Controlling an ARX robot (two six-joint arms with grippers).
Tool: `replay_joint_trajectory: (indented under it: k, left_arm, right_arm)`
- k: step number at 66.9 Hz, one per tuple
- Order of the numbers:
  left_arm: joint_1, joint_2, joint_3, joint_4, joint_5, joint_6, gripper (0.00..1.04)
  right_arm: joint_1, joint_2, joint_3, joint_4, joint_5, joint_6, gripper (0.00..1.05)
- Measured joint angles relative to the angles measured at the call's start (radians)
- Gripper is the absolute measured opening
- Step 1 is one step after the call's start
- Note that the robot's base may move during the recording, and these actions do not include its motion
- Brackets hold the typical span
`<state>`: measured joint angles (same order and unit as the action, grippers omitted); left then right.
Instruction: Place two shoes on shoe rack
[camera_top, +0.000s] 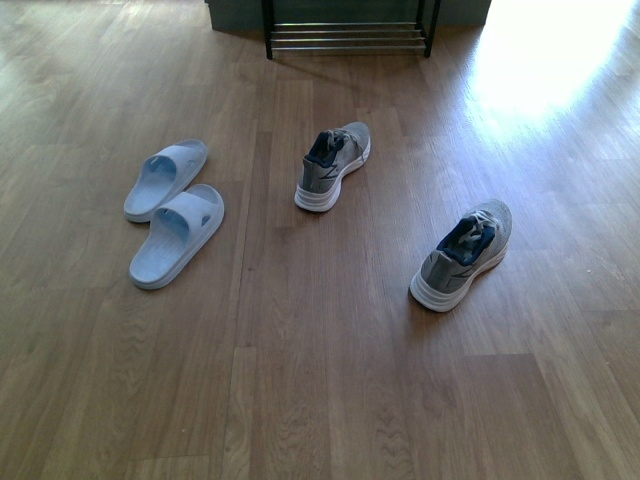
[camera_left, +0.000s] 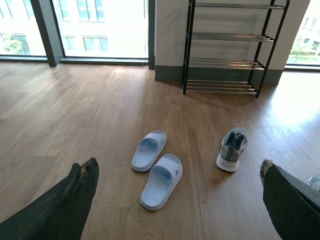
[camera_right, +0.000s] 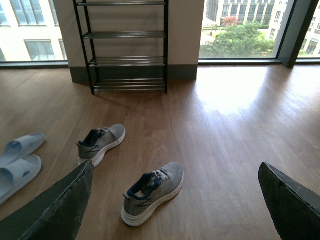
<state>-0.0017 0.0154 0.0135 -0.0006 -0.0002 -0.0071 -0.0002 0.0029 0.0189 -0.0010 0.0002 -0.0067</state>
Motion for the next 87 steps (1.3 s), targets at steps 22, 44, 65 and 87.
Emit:
replay_joint_trajectory:
  k: [22, 44, 65, 87]
  left_arm:
    - [0.000, 0.000, 0.000, 0.000, 0.000, 0.000, 0.95]
    - [0.000, 0.000, 0.000, 0.000, 0.000, 0.000, 0.95]
    - [0.000, 0.000, 0.000, 0.000, 0.000, 0.000, 0.95]
    - [0.000, 0.000, 0.000, 0.000, 0.000, 0.000, 0.95]
  right_arm:
    - [0.000, 0.000, 0.000, 0.000, 0.000, 0.000, 0.96]
    - [0.000, 0.000, 0.000, 0.000, 0.000, 0.000, 0.96]
    - [0.000, 0.000, 0.000, 0.000, 0.000, 0.000, 0.96]
    - [0.000, 0.000, 0.000, 0.000, 0.000, 0.000, 0.96]
